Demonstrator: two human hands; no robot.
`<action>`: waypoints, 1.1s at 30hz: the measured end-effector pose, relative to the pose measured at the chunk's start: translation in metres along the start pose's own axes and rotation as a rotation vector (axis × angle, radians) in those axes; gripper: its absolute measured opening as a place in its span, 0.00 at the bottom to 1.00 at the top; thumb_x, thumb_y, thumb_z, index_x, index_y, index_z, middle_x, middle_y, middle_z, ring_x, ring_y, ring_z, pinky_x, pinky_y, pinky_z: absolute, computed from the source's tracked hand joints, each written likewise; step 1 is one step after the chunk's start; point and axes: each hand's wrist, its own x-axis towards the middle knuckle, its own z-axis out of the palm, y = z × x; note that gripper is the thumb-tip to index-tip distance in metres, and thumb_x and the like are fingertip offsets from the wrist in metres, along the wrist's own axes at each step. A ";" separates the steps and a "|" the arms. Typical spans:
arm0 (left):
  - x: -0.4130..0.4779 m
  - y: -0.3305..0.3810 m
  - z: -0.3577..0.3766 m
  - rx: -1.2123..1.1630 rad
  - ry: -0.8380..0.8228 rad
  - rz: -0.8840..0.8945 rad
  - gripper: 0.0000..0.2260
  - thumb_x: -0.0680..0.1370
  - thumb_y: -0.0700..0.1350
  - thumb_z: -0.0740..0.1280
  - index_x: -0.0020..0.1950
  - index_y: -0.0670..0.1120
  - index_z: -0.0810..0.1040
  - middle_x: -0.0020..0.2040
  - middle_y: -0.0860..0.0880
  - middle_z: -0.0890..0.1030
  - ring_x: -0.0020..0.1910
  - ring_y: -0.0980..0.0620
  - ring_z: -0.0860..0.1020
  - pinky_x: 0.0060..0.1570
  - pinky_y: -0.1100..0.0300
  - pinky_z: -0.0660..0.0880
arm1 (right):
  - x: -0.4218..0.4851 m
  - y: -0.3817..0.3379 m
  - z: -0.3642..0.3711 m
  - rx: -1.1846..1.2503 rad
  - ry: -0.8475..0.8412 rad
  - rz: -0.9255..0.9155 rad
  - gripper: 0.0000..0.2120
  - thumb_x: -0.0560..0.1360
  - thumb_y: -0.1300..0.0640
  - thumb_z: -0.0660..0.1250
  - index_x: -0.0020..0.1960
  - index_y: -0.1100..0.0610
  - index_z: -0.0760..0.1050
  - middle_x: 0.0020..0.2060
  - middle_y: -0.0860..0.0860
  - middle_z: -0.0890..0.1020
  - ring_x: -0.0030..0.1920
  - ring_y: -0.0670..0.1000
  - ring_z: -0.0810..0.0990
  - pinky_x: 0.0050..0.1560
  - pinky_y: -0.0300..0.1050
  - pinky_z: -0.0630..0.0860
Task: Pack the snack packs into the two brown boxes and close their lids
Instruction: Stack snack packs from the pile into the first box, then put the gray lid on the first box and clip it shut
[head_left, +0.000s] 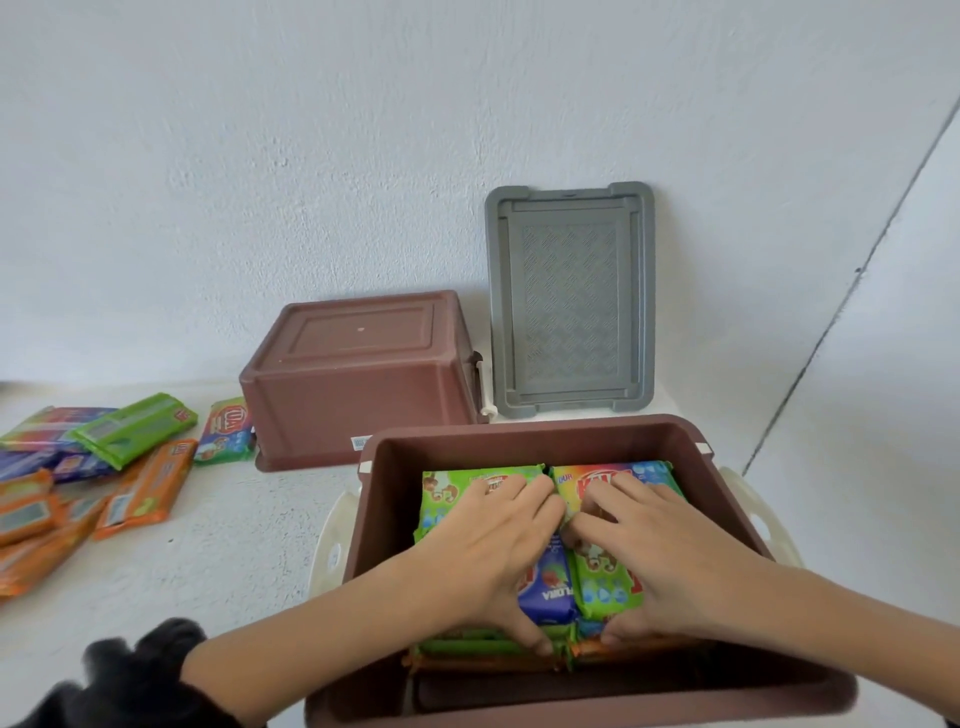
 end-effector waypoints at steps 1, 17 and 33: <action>0.000 -0.001 0.000 0.011 0.018 0.016 0.39 0.63 0.69 0.69 0.60 0.41 0.67 0.56 0.47 0.70 0.53 0.48 0.70 0.54 0.52 0.71 | 0.000 0.001 -0.001 0.004 -0.015 -0.006 0.32 0.65 0.35 0.69 0.64 0.46 0.64 0.60 0.46 0.65 0.61 0.48 0.61 0.62 0.46 0.62; 0.121 -0.126 -0.051 -0.604 0.247 -0.496 0.36 0.75 0.53 0.67 0.75 0.53 0.49 0.72 0.43 0.47 0.72 0.38 0.54 0.69 0.47 0.58 | 0.091 0.117 -0.055 0.343 0.549 0.333 0.28 0.71 0.45 0.68 0.70 0.43 0.65 0.65 0.55 0.62 0.68 0.57 0.59 0.67 0.50 0.61; 0.199 -0.142 0.008 -0.474 0.390 -0.727 0.57 0.66 0.46 0.77 0.75 0.54 0.33 0.72 0.33 0.46 0.66 0.34 0.65 0.60 0.49 0.70 | 0.171 0.198 0.005 0.530 0.645 0.575 0.52 0.66 0.48 0.75 0.74 0.38 0.40 0.73 0.61 0.41 0.72 0.67 0.54 0.64 0.60 0.67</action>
